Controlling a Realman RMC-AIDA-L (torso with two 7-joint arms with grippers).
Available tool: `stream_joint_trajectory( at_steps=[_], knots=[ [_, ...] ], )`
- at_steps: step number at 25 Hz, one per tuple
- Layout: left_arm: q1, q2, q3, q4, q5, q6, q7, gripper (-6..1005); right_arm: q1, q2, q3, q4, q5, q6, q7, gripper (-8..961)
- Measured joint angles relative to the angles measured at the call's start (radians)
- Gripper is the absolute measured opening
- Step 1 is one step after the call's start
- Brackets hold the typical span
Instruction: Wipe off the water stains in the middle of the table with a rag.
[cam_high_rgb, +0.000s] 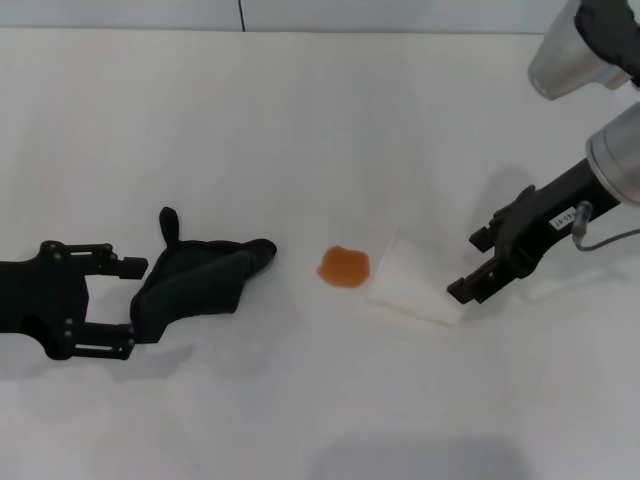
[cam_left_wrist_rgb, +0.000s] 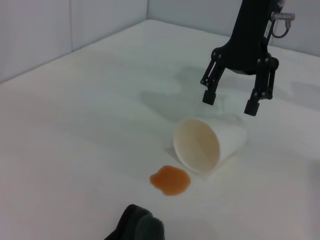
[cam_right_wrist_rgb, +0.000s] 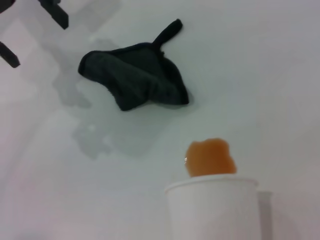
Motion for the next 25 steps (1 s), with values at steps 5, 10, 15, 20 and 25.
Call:
stream_joint_trajectory(
  at_steps=[5,10,15,20,25],
  knots=[
    [-0.001,-0.009,0.004,0.003,0.000,-0.001,0.000,801,0.004,0.002,-0.072,0.001,-0.001,0.022,0.043,849],
    [-0.002,-0.014,0.007,0.004,0.009,-0.002,0.000,800,0.005,0.003,-0.133,0.001,-0.008,0.073,0.076,848],
    [-0.002,-0.018,0.016,0.005,0.010,-0.002,-0.005,800,0.012,0.003,-0.219,0.001,-0.026,0.122,0.113,847],
    [-0.001,-0.020,0.016,0.006,0.010,-0.002,-0.002,801,0.018,0.003,-0.288,0.002,-0.038,0.167,0.139,846],
    [-0.001,-0.021,0.015,0.006,0.010,-0.002,-0.001,801,0.024,0.005,-0.313,0.013,-0.038,0.200,0.142,845]
  ],
)
